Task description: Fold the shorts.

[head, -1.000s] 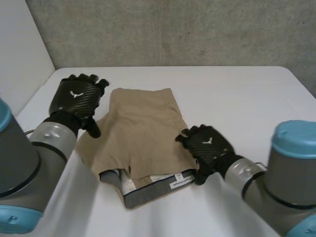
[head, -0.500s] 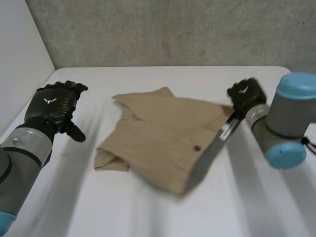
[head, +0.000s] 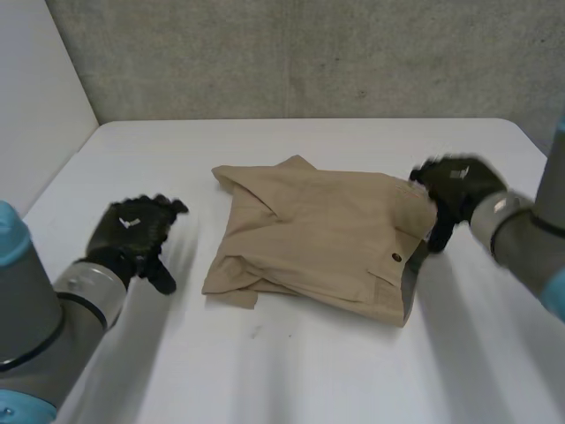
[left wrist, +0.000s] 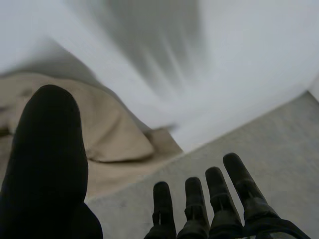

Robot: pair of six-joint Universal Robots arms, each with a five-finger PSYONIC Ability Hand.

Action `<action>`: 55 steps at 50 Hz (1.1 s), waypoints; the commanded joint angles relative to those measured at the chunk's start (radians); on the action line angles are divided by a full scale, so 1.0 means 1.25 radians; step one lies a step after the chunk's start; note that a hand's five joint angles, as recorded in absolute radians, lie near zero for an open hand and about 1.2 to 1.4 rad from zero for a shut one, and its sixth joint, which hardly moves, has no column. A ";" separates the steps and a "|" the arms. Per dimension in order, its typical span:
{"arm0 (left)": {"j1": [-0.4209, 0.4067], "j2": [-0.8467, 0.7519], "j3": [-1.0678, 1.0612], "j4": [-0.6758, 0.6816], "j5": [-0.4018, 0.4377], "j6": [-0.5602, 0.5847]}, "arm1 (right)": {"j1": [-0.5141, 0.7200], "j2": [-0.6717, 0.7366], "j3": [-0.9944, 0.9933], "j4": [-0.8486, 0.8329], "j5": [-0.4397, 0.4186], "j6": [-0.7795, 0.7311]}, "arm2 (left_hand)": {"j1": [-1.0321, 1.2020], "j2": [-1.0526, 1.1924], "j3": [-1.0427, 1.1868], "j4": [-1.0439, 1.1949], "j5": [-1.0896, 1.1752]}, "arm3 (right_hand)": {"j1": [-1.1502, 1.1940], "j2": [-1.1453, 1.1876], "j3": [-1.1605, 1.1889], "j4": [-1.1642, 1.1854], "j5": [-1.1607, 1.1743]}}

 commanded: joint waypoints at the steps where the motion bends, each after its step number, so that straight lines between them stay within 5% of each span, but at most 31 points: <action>1: -0.062 -0.075 0.013 -0.053 -0.002 -0.043 | 0.030 -0.125 0.223 0.025 -0.124 0.101 | 0.067 0.067 0.070 0.066 0.065 | 0.060 0.046 0.048 0.033 0.031; 12: -0.088 -0.212 0.112 -0.108 -0.001 -0.219 | 0.124 -0.110 0.342 -0.176 -0.048 0.095 | 0.065 0.065 0.068 0.064 0.063 | 0.165 0.152 0.153 0.139 0.136; 18: -0.089 -0.259 0.170 -0.108 -0.004 -0.292 | 0.130 -0.024 0.335 -0.268 0.019 0.045 | 0.067 0.067 0.070 0.066 0.065 | 0.957 0.944 0.946 0.931 0.929; 29: -0.089 -0.308 0.249 -0.101 -0.012 -0.333 | 0.127 -0.093 0.354 -0.286 0.022 -0.031 | 0.231 0.231 0.234 0.231 0.230 | 0.958 0.945 0.947 0.932 0.929; 39: -0.103 -0.379 0.328 -0.109 -0.037 -0.323 | 0.122 -0.210 0.351 -0.282 0.018 -0.040 | 0.738 0.738 0.741 0.738 0.737 | 0.958 0.945 0.947 0.932 0.929; 41: -0.104 -0.371 0.335 -0.113 -0.056 -0.318 | 0.120 -0.229 0.340 -0.276 0.019 -0.052 | 0.872 0.872 0.875 0.871 0.870 | 0.958 0.945 0.947 0.932 0.929; 47: -0.102 -0.227 0.343 -0.134 -0.064 -0.251 | 0.116 -0.292 0.257 -0.229 0.018 -0.116 | 0.884 0.884 0.887 0.884 0.882 | 0.958 0.945 0.947 0.932 0.929; 55: -0.104 0.114 0.370 -0.133 -0.055 0.031 | 0.122 -0.321 0.018 -0.086 0.021 -0.173 | 0.884 0.884 0.887 0.884 0.882 | 0.958 0.945 0.947 0.932 0.929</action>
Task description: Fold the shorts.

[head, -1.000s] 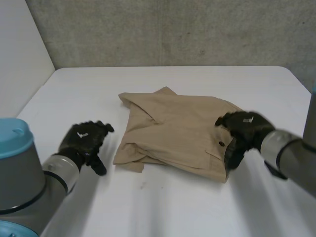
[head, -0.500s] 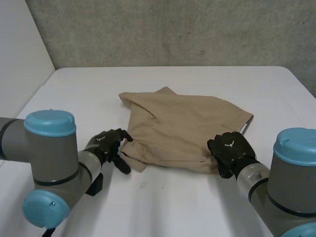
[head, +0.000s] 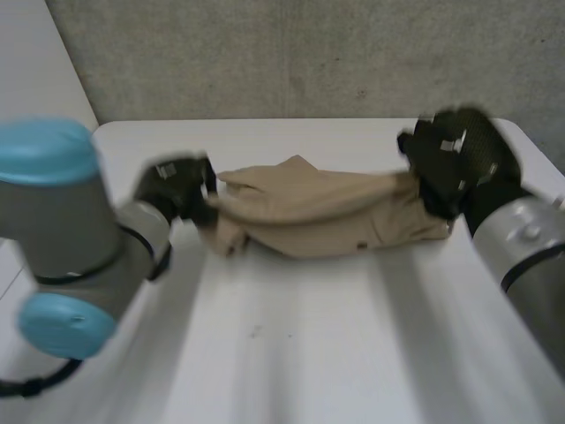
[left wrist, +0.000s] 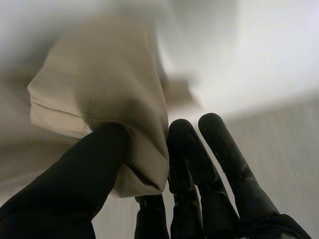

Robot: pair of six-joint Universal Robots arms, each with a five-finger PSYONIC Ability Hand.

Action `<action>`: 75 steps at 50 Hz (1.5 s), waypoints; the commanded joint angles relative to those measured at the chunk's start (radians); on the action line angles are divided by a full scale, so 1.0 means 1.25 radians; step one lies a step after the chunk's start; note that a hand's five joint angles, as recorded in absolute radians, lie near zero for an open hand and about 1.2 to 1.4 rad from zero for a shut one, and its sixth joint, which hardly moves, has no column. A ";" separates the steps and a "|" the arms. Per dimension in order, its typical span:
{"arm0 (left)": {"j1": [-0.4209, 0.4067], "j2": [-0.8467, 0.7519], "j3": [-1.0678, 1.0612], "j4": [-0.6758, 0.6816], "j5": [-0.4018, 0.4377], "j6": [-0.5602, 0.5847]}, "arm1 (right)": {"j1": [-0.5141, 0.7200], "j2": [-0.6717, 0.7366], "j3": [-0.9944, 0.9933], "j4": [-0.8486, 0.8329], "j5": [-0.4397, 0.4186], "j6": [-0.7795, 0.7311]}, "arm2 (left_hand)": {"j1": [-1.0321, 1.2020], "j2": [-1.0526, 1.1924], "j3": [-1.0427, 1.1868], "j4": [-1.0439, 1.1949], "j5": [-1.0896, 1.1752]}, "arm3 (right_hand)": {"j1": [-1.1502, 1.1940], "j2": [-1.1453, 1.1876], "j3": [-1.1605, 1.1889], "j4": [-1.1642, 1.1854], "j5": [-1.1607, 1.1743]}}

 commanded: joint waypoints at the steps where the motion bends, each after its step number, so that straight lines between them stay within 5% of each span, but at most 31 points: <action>1: 0.000 0.286 0.027 0.004 0.009 0.231 | 0.004 -0.020 -0.218 0.140 0.003 -0.045 | 0.209 0.166 0.169 0.161 0.200 | 0.375 0.178 0.179 0.166 0.185; 9: 0.001 0.281 0.055 -0.034 0.053 0.274 | -0.001 0.065 -0.392 0.307 -0.007 -0.047 | 0.209 0.166 0.169 0.161 0.200 | 0.375 0.178 0.179 0.166 0.185; 19: 0.011 0.039 0.131 -0.028 0.051 0.403 | 0.012 0.306 -0.536 0.327 0.000 -0.029 | 0.203 0.160 0.163 0.155 0.193 | 0.375 0.178 0.179 0.166 0.185; 27: 0.011 -0.120 0.419 0.230 0.056 0.573 | 0.012 0.467 -0.804 0.127 0.043 0.057 | 0.209 0.166 0.169 0.161 0.200 | 0.375 0.178 0.179 0.166 0.185; 32: 0.003 -0.114 0.486 0.423 0.061 0.562 | 0.010 0.452 -0.845 -0.096 0.053 0.082 | 0.209 0.166 0.169 0.161 0.200 | 0.375 0.178 0.179 0.166 0.185; 42: -0.004 0.051 0.224 0.406 0.063 0.400 | 0.002 0.343 -0.621 -0.133 0.035 0.082 | 0.209 0.166 0.169 0.161 0.200 | 0.375 0.178 0.179 0.166 0.185; 59: 0.003 0.008 -0.319 0.377 0.066 0.403 | -0.001 0.317 -0.089 -0.018 -0.060 0.074 | 0.163 0.120 0.123 0.115 0.154 | 0.375 0.178 0.179 0.166 0.185; 61: -0.012 0.002 -0.341 0.367 0.066 0.404 | -0.002 0.316 -0.040 -0.027 -0.093 0.072 | 0.100 0.057 0.060 0.052 0.090 | 0.375 0.178 0.179 0.166 0.185; 69: -0.054 0.046 -0.376 0.264 0.052 0.419 | -0.019 0.301 0.076 -0.038 -0.129 0.072 | -0.611 -0.654 -0.651 -0.659 -0.620 | 0.375 0.178 0.179 0.166 0.185; 75: -0.016 0.110 -0.405 0.238 0.044 0.405 | -0.080 0.243 0.136 -0.065 -0.148 0.078 | -0.633 -0.676 -0.674 -0.682 -0.643 | 0.375 0.178 0.179 0.166 0.185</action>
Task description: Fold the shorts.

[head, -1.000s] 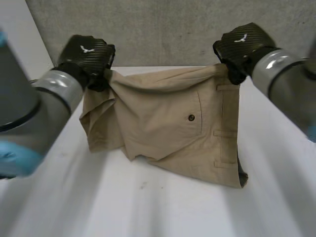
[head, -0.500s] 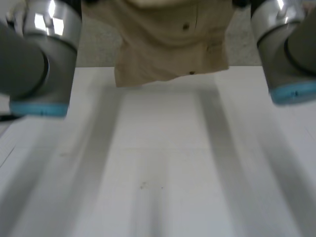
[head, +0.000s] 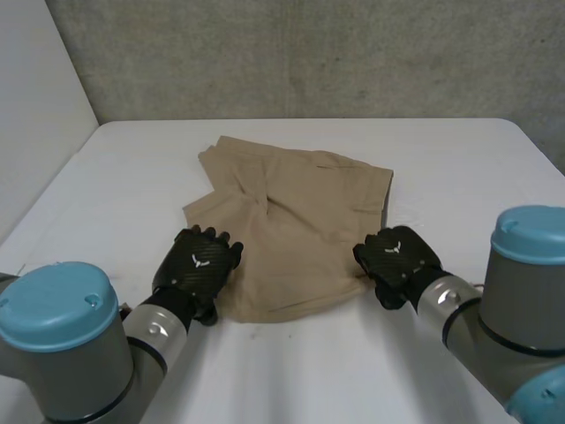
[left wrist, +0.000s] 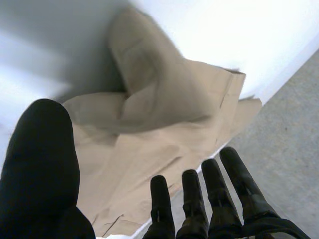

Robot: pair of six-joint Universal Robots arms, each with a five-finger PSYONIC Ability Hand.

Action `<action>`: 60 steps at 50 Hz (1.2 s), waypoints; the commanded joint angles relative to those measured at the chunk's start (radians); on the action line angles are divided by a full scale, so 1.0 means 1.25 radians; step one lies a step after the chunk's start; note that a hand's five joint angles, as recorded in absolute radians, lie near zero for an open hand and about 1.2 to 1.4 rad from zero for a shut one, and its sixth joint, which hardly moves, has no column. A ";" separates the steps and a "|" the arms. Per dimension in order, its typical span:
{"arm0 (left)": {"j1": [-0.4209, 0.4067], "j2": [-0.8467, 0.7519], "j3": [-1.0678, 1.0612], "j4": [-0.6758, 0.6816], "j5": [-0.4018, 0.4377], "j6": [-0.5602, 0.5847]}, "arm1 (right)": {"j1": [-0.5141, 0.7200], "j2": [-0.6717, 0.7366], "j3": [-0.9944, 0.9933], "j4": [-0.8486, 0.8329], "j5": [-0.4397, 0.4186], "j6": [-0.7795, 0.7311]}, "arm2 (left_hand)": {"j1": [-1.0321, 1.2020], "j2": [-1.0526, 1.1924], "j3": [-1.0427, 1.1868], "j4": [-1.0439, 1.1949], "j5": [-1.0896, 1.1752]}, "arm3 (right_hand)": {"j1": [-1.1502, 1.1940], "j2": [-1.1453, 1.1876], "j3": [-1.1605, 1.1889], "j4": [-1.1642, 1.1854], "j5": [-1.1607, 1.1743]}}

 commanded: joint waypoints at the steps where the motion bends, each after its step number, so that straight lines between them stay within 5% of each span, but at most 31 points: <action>1: 0.047 0.088 -0.029 -0.041 -0.016 -0.021 | -0.071 -0.055 0.067 -0.029 -0.021 0.006 | -0.008 -0.016 -0.019 -0.010 -0.008 | 0.347 0.175 0.174 0.166 0.182; 12: 0.134 0.146 -0.079 -0.092 -0.029 -0.423 | -0.130 -0.096 0.120 -0.053 -0.047 0.029 | 0.008 0.000 -0.003 0.007 0.008 | 0.347 0.175 0.174 0.166 0.182; 16: 0.155 0.118 -0.077 -0.157 -0.021 -0.469 | -0.131 -0.095 0.121 -0.058 -0.048 0.059 | 0.048 0.040 0.037 0.047 0.048 | 0.347 0.175 0.174 0.166 0.182; 29: 0.183 0.007 -0.044 -0.181 0.076 -0.488 | -0.134 -0.093 0.128 -0.066 -0.048 0.068 | 0.276 0.268 0.265 0.275 0.276 | 0.347 0.175 0.174 0.166 0.182; 46: 0.172 -0.094 0.032 -0.137 0.077 -0.477 | -0.130 -0.093 0.129 -0.069 -0.048 0.068 | 0.374 0.367 0.364 0.373 0.375 | 0.347 0.175 0.174 0.166 0.182; 50: 0.166 -0.130 0.062 -0.136 0.077 -0.474 | -0.129 -0.093 0.129 -0.069 -0.048 0.068 | 0.485 0.477 0.474 0.483 0.485 | 0.347 0.175 0.174 0.166 0.182; 55: 0.153 -0.134 0.089 -0.136 0.076 -0.473 | -0.130 -0.096 0.126 -0.069 -0.048 0.062 | 0.834 0.826 0.823 0.833 0.834 | 0.347 0.175 0.174 0.166 0.182; 60: 0.153 -0.058 0.100 -0.149 0.071 -0.451 | -0.128 -0.125 0.098 -0.053 -0.043 0.048 | 0.835 0.827 0.824 0.833 0.835 | 0.347 0.175 0.174 0.166 0.182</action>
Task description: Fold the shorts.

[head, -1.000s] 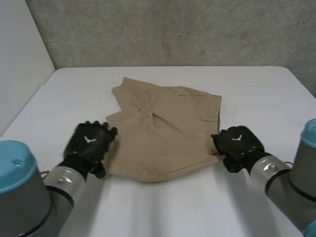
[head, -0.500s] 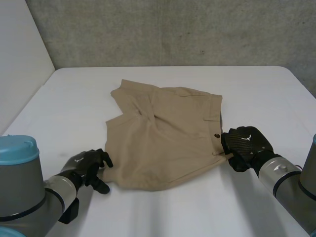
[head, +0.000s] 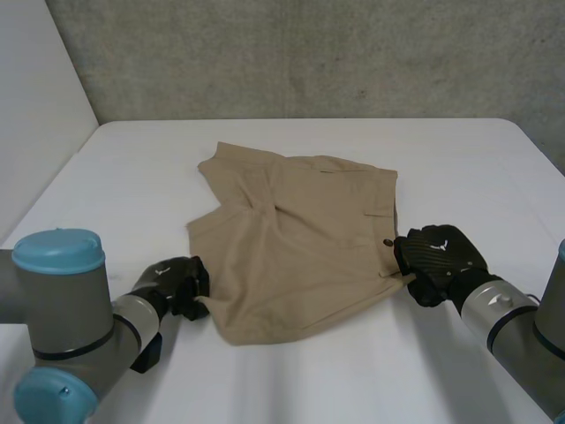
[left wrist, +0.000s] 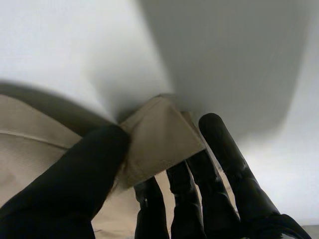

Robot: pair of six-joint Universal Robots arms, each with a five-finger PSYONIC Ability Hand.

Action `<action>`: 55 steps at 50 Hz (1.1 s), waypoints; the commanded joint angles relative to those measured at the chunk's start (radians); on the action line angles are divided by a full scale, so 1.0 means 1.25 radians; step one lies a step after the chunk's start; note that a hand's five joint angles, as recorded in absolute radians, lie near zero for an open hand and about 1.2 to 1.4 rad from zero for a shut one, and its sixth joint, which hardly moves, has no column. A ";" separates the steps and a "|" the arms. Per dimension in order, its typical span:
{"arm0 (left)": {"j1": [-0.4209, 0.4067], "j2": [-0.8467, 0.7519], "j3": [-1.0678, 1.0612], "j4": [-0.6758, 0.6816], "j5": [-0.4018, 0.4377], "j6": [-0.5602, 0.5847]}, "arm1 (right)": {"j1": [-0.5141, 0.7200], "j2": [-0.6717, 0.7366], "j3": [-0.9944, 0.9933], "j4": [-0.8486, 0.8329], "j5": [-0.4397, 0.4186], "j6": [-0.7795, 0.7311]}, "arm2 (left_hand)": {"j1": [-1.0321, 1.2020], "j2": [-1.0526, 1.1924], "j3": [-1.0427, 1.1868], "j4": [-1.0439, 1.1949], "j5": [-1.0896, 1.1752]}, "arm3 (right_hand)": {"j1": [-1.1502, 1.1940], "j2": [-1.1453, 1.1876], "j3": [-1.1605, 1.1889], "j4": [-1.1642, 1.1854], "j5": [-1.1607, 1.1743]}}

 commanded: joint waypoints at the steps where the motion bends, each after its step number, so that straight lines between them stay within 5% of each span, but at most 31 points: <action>1: -0.006 0.106 0.018 -0.018 -0.003 0.034 | 0.002 -0.057 -0.046 0.027 0.006 -0.030 | 0.379 0.374 0.376 0.375 0.384 | 0.347 0.174 0.174 0.166 0.182; 11: -0.034 0.502 -0.014 -0.200 -0.006 0.348 | 0.005 -0.259 -0.156 0.290 0.010 -0.175 | 0.379 0.374 0.376 0.375 0.384 | 0.347 0.174 0.174 0.166 0.182; 18: -0.039 0.613 -0.047 -0.334 0.002 0.504 | 0.003 -0.294 -0.222 0.487 0.009 -0.236 | 0.379 0.374 0.376 0.375 0.384 | 0.347 0.174 0.174 0.166 0.182; 24: -0.050 0.562 -0.102 -0.330 0.002 0.539 | 0.007 -0.237 -0.189 0.521 0.005 -0.283 | 0.379 0.374 0.376 0.375 0.384 | 0.347 0.174 0.174 0.166 0.182; 35: -0.070 0.238 -0.014 -0.192 -0.022 0.536 | 0.027 0.014 -0.238 0.472 0.014 -0.218 | 0.379 0.374 0.376 0.375 0.384 | 0.347 0.174 0.174 0.166 0.182; 42: -0.092 0.183 0.028 -0.179 -0.051 0.528 | 0.028 0.030 -0.242 0.484 0.010 -0.177 | 0.379 0.374 0.376 0.375 0.384 | -0.192 -0.364 -0.365 -0.373 -0.357; 55: -0.093 0.163 0.044 -0.171 -0.055 0.528 | 0.027 0.025 -0.248 0.607 -0.001 -0.191 | 0.379 0.374 0.376 0.375 0.384 | -0.286 -0.459 -0.460 -0.467 -0.451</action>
